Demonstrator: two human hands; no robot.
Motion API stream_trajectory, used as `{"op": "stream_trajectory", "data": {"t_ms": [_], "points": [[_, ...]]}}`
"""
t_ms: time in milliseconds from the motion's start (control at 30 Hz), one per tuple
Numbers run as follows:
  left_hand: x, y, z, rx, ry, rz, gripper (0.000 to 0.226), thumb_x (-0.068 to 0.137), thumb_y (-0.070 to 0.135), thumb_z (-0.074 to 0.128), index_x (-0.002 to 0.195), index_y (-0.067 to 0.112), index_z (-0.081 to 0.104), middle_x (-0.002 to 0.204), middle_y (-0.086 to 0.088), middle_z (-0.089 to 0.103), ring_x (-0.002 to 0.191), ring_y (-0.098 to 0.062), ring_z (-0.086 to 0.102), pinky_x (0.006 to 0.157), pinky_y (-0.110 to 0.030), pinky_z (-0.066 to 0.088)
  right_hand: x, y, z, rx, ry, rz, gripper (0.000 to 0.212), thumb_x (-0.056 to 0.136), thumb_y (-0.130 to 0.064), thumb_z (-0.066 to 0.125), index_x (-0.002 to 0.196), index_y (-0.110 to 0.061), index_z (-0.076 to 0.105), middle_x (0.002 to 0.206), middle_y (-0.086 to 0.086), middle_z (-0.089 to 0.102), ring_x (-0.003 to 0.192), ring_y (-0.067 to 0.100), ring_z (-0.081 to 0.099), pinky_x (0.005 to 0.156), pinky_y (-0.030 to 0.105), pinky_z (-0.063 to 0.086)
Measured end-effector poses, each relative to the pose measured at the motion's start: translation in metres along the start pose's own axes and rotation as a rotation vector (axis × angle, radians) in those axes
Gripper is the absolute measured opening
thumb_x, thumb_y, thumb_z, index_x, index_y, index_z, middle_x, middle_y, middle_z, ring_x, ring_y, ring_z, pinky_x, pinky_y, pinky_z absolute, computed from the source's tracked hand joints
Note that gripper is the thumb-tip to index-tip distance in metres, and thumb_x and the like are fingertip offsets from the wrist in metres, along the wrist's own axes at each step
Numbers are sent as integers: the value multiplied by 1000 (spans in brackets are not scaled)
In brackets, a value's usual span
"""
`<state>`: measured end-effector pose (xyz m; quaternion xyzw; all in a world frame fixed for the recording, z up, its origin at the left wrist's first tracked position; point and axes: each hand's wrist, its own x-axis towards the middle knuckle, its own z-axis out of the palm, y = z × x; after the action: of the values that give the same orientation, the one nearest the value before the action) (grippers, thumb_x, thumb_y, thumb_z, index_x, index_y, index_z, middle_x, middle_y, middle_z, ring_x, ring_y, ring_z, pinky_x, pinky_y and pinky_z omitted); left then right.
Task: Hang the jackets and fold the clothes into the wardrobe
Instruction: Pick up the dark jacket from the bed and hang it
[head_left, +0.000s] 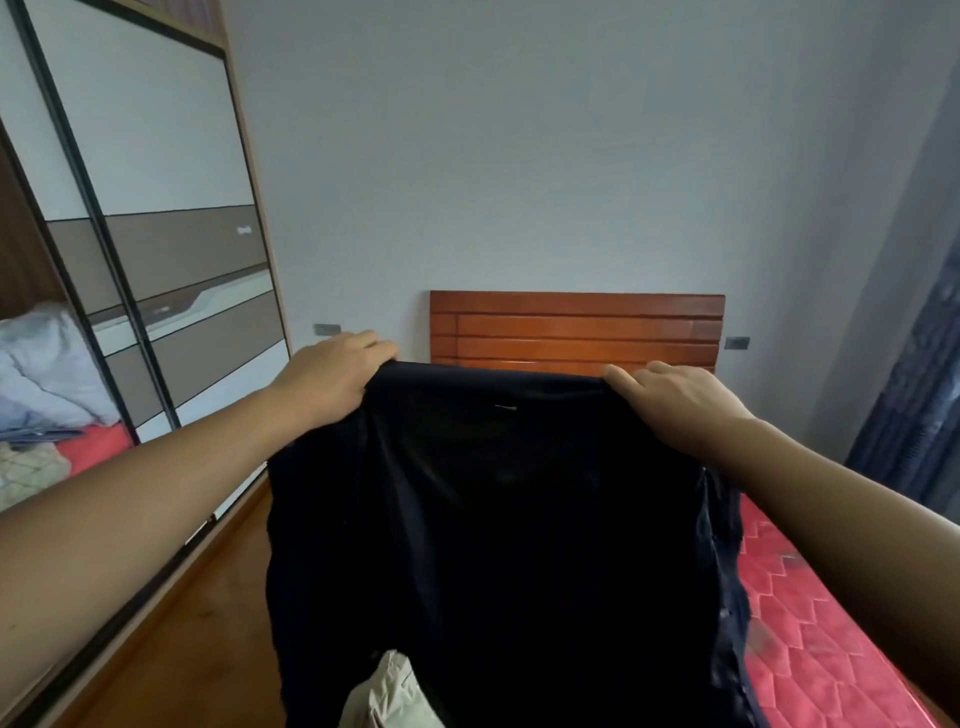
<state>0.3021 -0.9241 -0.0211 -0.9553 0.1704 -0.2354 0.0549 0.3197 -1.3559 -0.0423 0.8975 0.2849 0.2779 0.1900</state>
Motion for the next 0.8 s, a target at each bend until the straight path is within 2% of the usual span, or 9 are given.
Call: {"op": "stream_trajectory", "data": {"t_ms": [100, 200, 300, 400, 500, 533, 600, 700, 800], "points": [[-3, -9, 4, 2, -35, 10, 57, 85, -1, 54, 128, 37, 46, 127, 9, 49, 109, -23, 55, 70, -43, 53, -11, 11, 9, -66, 63, -63, 94, 86, -8, 68, 159, -25, 11, 93, 1, 62, 87, 26, 58, 77, 37, 49], [-8, -18, 8, -45, -85, 124, 65, 90, 3, 55, 136, 43, 35, 128, 9, 41, 97, -23, 58, 71, -45, 56, -24, 14, 15, -61, 28, -123, 118, 83, -2, 69, 159, -41, -11, 99, 6, 48, 76, 26, 54, 61, 39, 55], [-10, -21, 8, 30, -45, 266, 76, 86, -6, 60, 138, 41, 30, 132, 1, 37, 78, -22, 57, 54, -36, 52, -24, 20, 10, -120, -56, -202, 123, 80, -8, 77, 158, -48, -10, 120, 12, 44, 76, 25, 58, 51, 35, 55], [-13, -23, -4, 120, 40, 427, 89, 66, -19, 70, 133, 32, 42, 137, -12, 39, 81, -32, 65, 52, -27, 40, -20, 29, 6, -223, -114, -249, 106, 88, -15, 70, 158, -51, -1, 117, 11, 46, 73, 27, 57, 51, 38, 52], [-6, -20, -15, 208, 136, 479, 83, 63, -16, 75, 128, 29, 50, 135, -12, 47, 84, -32, 65, 59, -28, 38, -12, 34, -11, -142, -238, -111, 54, 101, -61, 40, 146, -31, 36, 92, -4, 47, 80, 25, 57, 66, 38, 47], [1, -21, -19, 217, 183, 438, 70, 75, -2, 77, 130, 32, 50, 135, -3, 50, 92, -29, 64, 67, -31, 43, -6, 38, -14, -92, -224, -82, 57, 99, -68, 33, 137, -27, 43, 88, -8, 45, 81, 25, 57, 68, 38, 46], [7, -30, -18, 197, 87, 321, 45, 92, 29, 68, 132, 36, 49, 130, 14, 51, 102, -21, 59, 85, -36, 45, 2, 39, -23, -130, -205, -14, 37, 103, -49, 43, 137, -33, 45, 93, -1, 44, 75, 28, 57, 61, 39, 48], [11, -29, -20, 164, 41, 133, 26, 92, 22, 60, 115, 33, 62, 129, 10, 52, 110, -23, 58, 78, -39, 53, 11, 39, -37, -39, -194, 203, 41, 100, -26, 44, 136, -44, 46, 103, 3, 47, 77, 31, 61, 60, 39, 52], [8, -17, -16, 45, -4, -139, 44, 93, 11, 52, 121, 42, 65, 127, 5, 51, 107, -27, 59, 75, -40, 53, 24, 30, -45, 11, -239, 300, 44, 96, -26, 45, 135, -45, 49, 109, 5, 49, 89, 35, 64, 64, 39, 49]]}}
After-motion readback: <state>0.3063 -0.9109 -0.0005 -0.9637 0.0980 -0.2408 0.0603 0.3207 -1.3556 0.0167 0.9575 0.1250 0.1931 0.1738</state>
